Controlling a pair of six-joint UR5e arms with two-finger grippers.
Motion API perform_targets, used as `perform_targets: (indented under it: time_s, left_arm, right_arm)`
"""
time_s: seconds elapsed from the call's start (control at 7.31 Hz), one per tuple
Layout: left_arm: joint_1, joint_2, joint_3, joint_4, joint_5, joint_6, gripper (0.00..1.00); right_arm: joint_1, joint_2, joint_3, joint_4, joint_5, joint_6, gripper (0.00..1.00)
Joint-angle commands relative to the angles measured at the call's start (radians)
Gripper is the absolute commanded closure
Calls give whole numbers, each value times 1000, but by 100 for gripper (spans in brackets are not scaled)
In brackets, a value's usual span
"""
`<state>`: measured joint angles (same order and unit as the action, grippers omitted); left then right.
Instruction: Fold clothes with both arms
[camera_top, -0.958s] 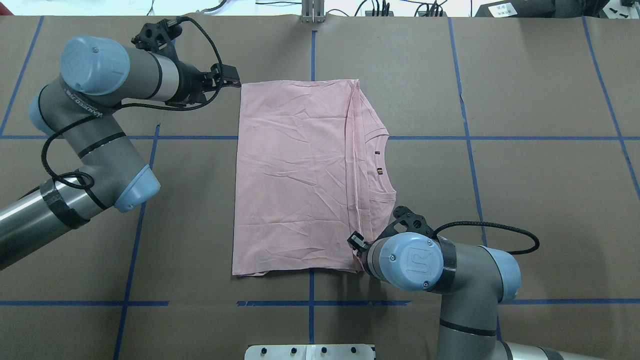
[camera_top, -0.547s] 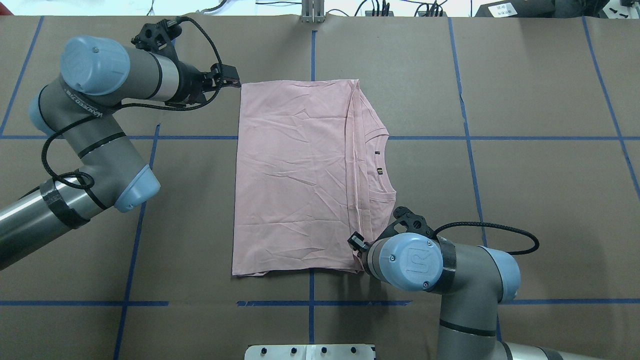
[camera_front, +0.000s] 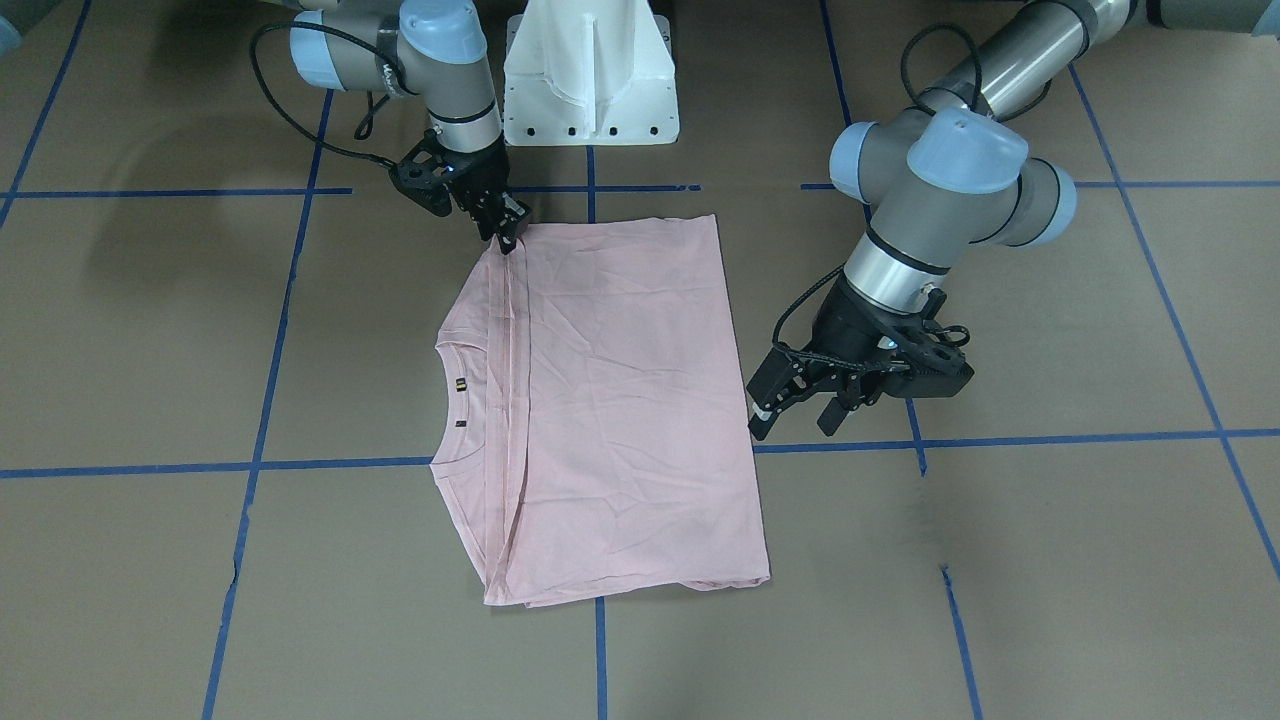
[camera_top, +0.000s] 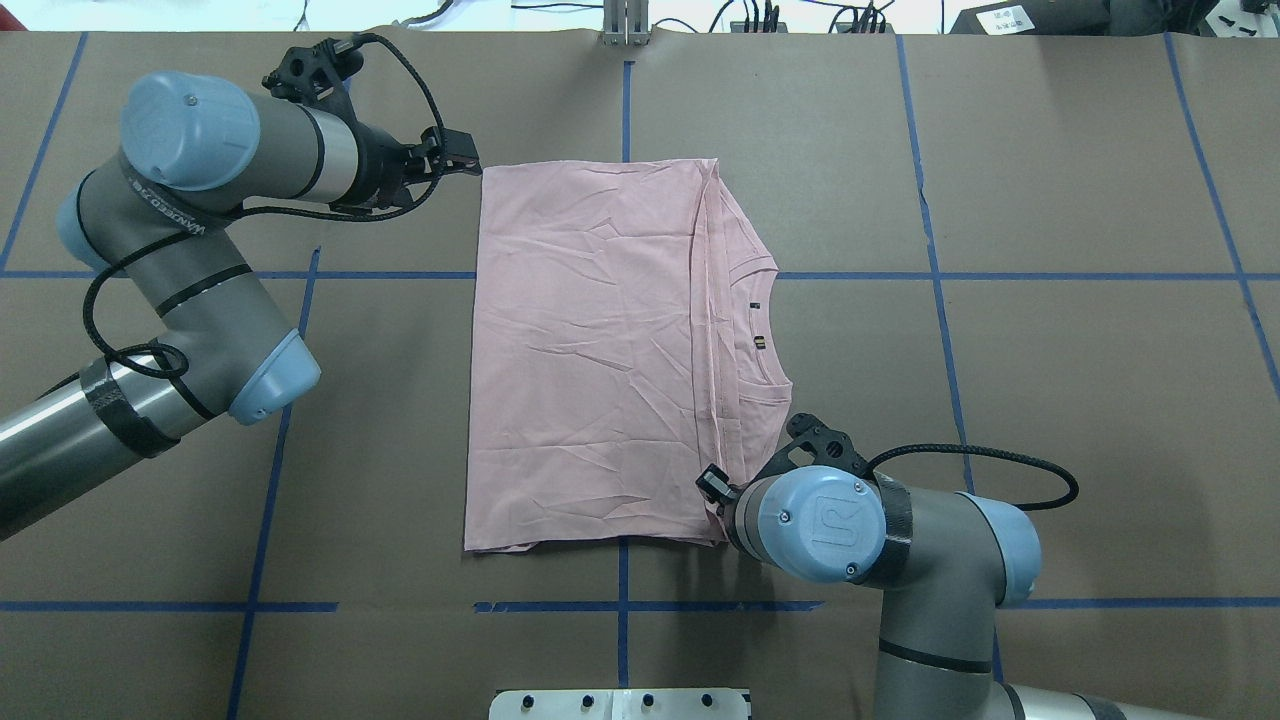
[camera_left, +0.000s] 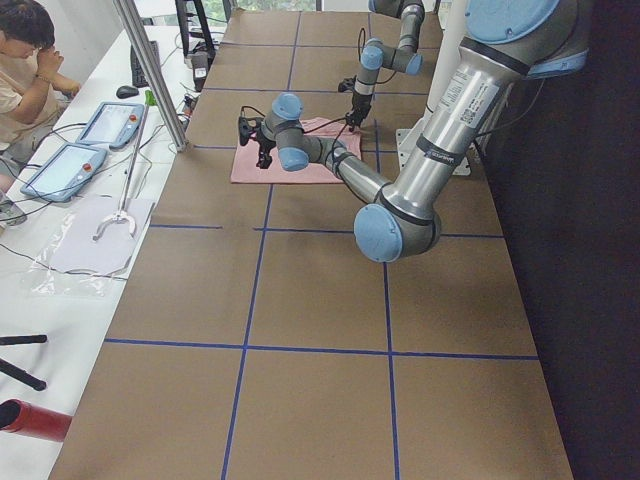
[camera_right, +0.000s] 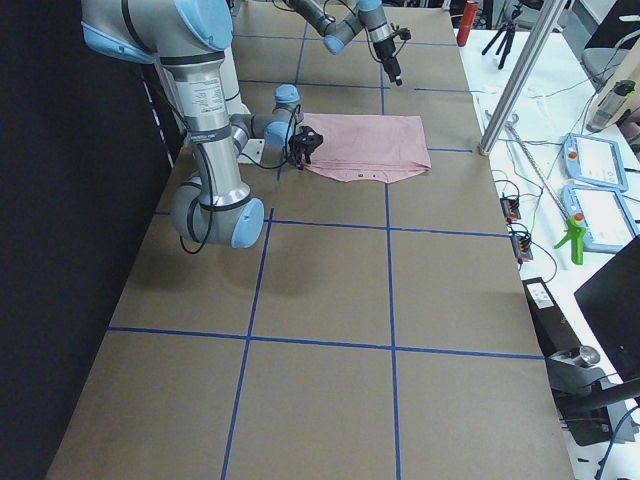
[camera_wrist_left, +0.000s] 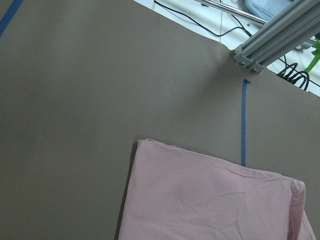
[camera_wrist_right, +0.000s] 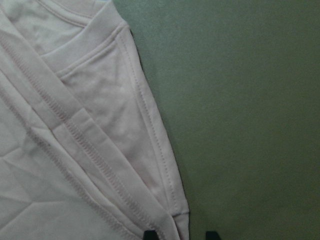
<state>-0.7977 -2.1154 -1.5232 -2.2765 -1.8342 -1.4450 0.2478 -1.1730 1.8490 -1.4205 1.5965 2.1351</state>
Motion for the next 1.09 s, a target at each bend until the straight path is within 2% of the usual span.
perform_targets:
  time_s: [0.0,0.96]
  left_arm:
    - [0,0,0,0,1,0,0]
    - [2,2,-3,0,15,-2,0]
  right_arm:
    - [5,0,-2,0,0,-3,100]
    - [21,23,7,-20,2,-4,100]
